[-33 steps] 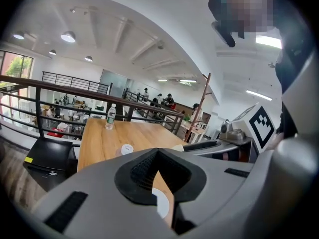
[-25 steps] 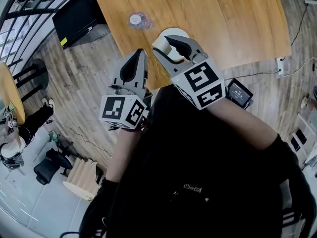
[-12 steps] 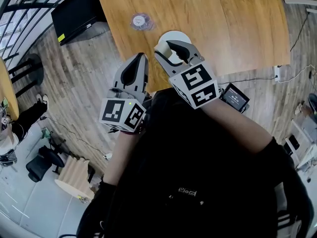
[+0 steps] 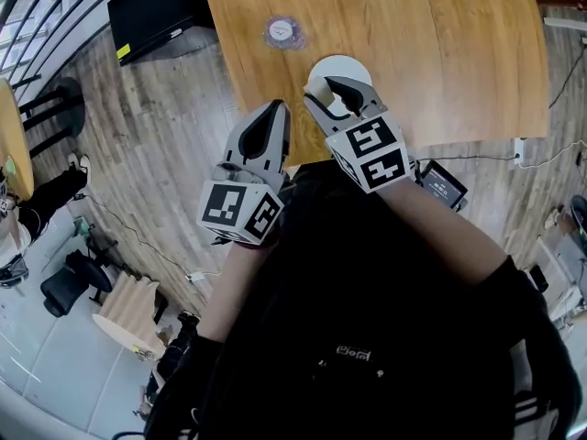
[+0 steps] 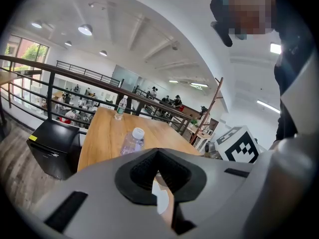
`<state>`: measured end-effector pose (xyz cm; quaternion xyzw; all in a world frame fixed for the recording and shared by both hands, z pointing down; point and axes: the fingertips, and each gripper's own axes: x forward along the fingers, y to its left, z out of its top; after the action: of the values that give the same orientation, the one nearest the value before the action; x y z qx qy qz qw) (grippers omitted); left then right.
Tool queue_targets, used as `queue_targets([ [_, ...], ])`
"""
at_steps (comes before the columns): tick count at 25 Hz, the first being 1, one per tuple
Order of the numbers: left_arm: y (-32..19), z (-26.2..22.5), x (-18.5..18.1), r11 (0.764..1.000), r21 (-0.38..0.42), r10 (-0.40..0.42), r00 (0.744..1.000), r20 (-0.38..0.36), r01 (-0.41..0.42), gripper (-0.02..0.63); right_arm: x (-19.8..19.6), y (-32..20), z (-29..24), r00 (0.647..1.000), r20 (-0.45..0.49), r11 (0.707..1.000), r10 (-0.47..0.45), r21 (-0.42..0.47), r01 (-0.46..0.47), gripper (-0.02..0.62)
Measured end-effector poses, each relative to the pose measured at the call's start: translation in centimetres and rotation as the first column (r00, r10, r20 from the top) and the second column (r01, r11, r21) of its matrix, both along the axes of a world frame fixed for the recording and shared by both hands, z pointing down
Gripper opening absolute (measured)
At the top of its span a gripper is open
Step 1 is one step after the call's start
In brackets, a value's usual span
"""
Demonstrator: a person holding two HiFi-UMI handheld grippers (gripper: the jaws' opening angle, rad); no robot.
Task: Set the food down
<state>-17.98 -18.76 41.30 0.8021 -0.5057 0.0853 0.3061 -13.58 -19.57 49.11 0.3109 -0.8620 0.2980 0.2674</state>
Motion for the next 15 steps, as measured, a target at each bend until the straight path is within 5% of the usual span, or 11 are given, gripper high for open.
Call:
queue_targets([
  [15, 2.8, 1.4, -0.7, 0.999, -0.049, -0.001, 1.000, 0.022, 0.002, 0.005, 1.3, 1.1, 7.7, 0.991, -0.134, 0.996, -0.002, -0.085, -0.010, 0.170],
])
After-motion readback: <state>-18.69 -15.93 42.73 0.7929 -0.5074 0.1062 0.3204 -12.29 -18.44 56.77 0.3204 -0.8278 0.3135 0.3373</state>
